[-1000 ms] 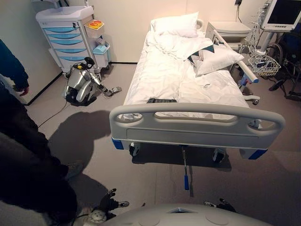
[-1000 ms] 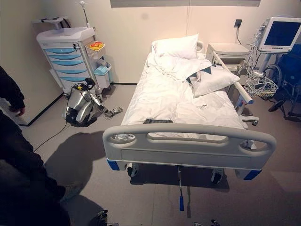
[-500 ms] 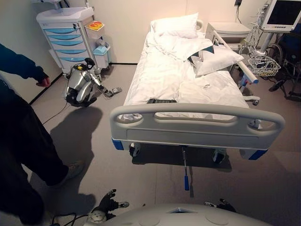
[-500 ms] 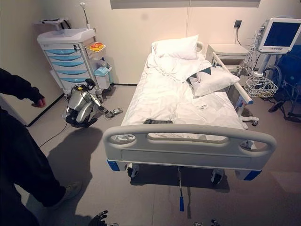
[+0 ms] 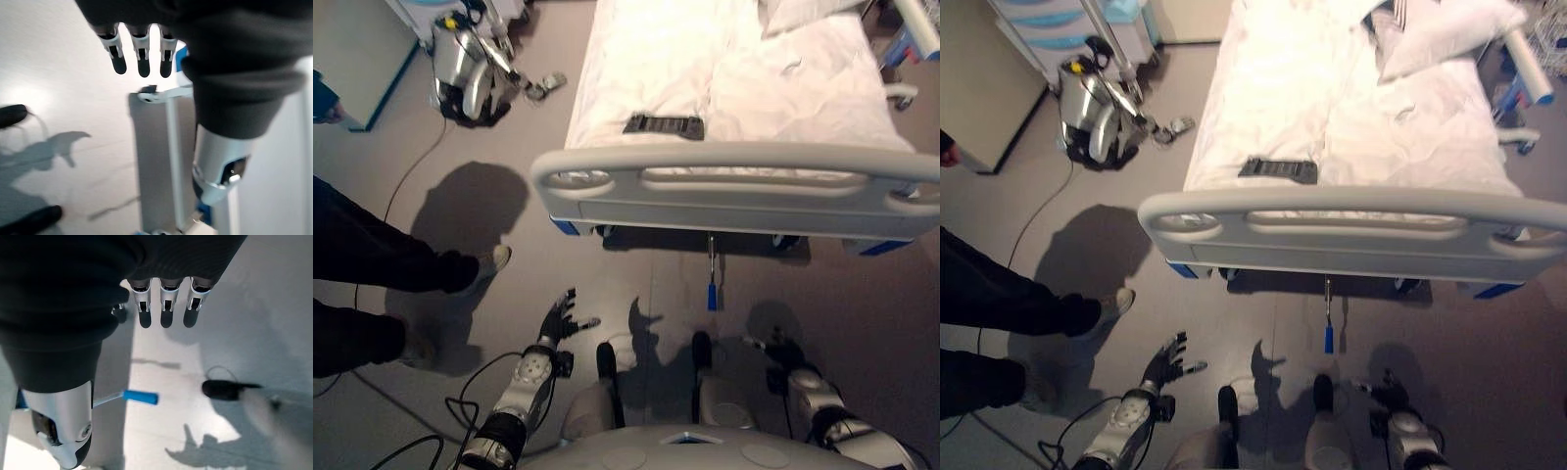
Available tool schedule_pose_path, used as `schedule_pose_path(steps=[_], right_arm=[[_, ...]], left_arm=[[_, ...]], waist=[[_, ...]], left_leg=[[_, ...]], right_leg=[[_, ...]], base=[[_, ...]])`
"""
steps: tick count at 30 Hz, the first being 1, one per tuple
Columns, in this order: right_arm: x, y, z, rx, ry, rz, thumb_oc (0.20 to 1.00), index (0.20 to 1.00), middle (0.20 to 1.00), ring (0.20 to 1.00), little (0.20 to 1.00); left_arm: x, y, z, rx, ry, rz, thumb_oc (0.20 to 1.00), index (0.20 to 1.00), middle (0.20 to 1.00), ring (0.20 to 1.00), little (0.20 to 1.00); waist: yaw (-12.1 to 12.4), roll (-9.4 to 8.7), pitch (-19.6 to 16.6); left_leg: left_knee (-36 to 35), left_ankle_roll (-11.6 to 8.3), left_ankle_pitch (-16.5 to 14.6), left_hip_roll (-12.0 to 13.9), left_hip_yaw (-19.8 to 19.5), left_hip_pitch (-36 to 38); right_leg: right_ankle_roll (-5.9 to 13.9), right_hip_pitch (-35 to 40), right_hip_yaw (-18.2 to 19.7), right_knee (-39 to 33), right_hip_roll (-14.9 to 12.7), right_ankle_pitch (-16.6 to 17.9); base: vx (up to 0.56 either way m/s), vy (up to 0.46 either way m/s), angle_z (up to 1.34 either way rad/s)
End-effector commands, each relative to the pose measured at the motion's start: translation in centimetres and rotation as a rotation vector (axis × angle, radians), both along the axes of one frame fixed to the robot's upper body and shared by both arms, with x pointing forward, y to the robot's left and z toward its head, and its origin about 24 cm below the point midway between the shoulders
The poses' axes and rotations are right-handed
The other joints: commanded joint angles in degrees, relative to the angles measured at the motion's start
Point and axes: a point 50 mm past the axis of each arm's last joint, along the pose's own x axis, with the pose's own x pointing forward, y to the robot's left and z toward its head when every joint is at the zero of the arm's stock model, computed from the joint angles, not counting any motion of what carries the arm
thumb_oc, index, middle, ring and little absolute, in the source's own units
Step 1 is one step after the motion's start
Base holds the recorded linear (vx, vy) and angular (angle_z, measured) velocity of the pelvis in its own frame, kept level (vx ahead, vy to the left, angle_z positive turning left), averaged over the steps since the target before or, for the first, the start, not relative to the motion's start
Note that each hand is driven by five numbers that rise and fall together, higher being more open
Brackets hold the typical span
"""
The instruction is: Raise the hospital bed
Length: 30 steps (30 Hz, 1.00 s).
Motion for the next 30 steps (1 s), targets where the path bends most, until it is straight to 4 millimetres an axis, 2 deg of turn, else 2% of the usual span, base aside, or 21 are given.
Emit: schedule_pose_path(steps=[1,3,4,5,9,12,13,14,16,23,25,30], right_arm=[[3.5,1.2,2.7,0.01,-0.17,-0.007,1.0,1.0,1.0,1.0,1.0],[5.0,1.4,4.0,0.006,-0.225,-0.007,1.0,1.0,1.0,1.0,1.0],[5.1,1.4,4.0,0.006,-0.226,-0.007,1.0,1.0,1.0,1.0,1.0],[6.8,2.0,5.5,0.011,-0.285,-0.006,1.0,1.0,1.0,1.0,1.0],[9.0,2.3,7.8,0.026,-0.368,-0.021,1.0,1.0,1.0,1.0,1.0],[10.3,1.8,9.8,0.037,-0.445,-0.051,1.0,1.0,1.0,1.0,1.0],[10.4,1.8,9.8,0.037,-0.446,-0.051,1.0,1.0,1.0,1.0,1.0],[11.2,1.6,11.3,0.03,-0.495,-0.054,1.0,1.0,1.0,1.0,1.0],[11.8,1.6,12.2,0.039,-0.533,-0.063,1.0,1.0,1.0,1.0,1.0],[13.0,2.5,14.5,0.066,-0.622,-0.048,1.0,1.0,1.0,1.0,1.0],[13.7,2.9,15.6,0.078,-0.655,-0.045,1.0,1.0,1.0,1.0,1.0],[14.9,3.6,17.9,0.113,-0.726,-0.039,1.0,1.0,1.0,1.0,1.0]], left_arm=[[2.7,0.3,4.6,-0.01,-0.229,-0.027,1.0,1.0,1.0,1.0,1.0],[3.5,-0.2,7.1,-0.02,-0.336,-0.07,1.0,1.0,1.0,1.0,1.0],[3.5,-0.2,7.1,-0.02,-0.336,-0.07,1.0,1.0,1.0,1.0,1.0],[4.1,-0.4,9.5,-0.061,-0.434,-0.087,1.0,1.0,1.0,1.0,1.0],[5.1,-2.1,14.4,-0.089,-0.62,-0.188,1.0,1.0,1.0,1.0,1.0],[5.1,-3.6,17.4,-0.106,-0.747,-0.261,1.0,1.0,1.0,1.0,1.0],[5.1,-3.6,17.5,-0.106,-0.748,-0.261,1.0,1.0,1.0,1.0,1.0],[5.1,-4.4,19.1,-0.113,-0.817,-0.296,1.0,1.0,1.0,1.0,1.0],[4.8,-5.1,21.1,-0.114,-0.903,-0.327,1.0,1.0,1.0,1.0,1.0],[3.8,-6.1,24.4,-0.102,-1.057,-0.385,1.0,1.0,1.0,1.0,1.0],[3.1,-6.7,25.8,-0.148,-1.117,-0.41,1.0,1.0,1.0,1.0,1.0],[2.3,-7.0,26.8,-0.202,-1.16,-0.421,1.0,1.0,1.0,1.0,1.0]], waist=[[-0.69,-3.18,2.63],[-0.55,-2.68,4.33],[-0.55,-2.7,4.25],[-0.42,-2.29,5.96],[-0.03,-1.76,8.84],[-0.02,-0.85,10.96],[0.0,-0.82,10.88],[-0.13,-0.39,11.81],[-0.2,-0.25,12.51],[-0.26,-0.24,12.51],[-0.22,-0.01,12.51],[0.23,0.11,12.51]], left_leg=[[5.79,1.44,-2.84,-2.59,-1.05,-4.04],[6.75,1.42,-2.52,-2.55,-0.91,-6.8],[6.86,1.42,-2.55,-2.55,-0.9,-6.99],[8.12,1.36,-2.32,-2.61,-0.81,-9.97],[10.85,1.28,-2.19,-2.83,-0.71,-15.75],[12.28,1.48,-2.18,-3.29,-0.98,-19.52],[12.4,1.49,-2.2,-3.3,-1.0,-19.75],[13.01,1.53,-2.24,-3.57,-0.81,-21.62],[13.91,1.7,-2.54,-3.76,-0.75,-23.85],[17.55,1.96,-3.69,-4.18,-0.62,-30.73],[18.19,1.98,-3.96,-4.26,-0.36,-33.02],[18.16,2.05,-4.35,-4.48,0.25,-35.08]], right_leg=[[3.63,-5.92,-0.49,8.72,-1.29,-4.53],[3.61,-9.26,-0.42,10.11,-1.47,-4.29],[3.6,-9.46,-0.4,10.22,-1.48,-4.31],[3.47,-12.99,0.13,11.77,-1.58,-4.1],[3.41,-18.55,0.64,14.41,-2.08,-3.88],[3.51,-22.52,0.82,15.99,-2.53,-3.45],[3.51,-22.75,0.82,16.1,-2.55,-3.47],[3.55,-24.37,1.18,16.28,-2.63,-3.18],[3.66,-26.5,1.47,16.7,-2.8,-2.98],[3.4,-32.62,2.24,18.64,-3.04,-2.9],[3.4,-34.82,2.53,19.01,-3.25,-2.85],[3.58,-37.26,3.15,19.02,-3.06,-2.75]], base=[[-0.1,0.009,-0.05],[-0.11,0.003,-0.03],[-0.12,0.0,-0.03],[-0.12,-0.005,-0.04],[-0.11,0.016,0.0],[-0.06,0.057,0.04],[-0.04,0.081,0.03],[-0.02,0.066,0.0],[-0.01,0.071,-0.01],[0.0,0.017,0.0],[0.0,0.047,0.01],[0.01,0.025,0.01]])
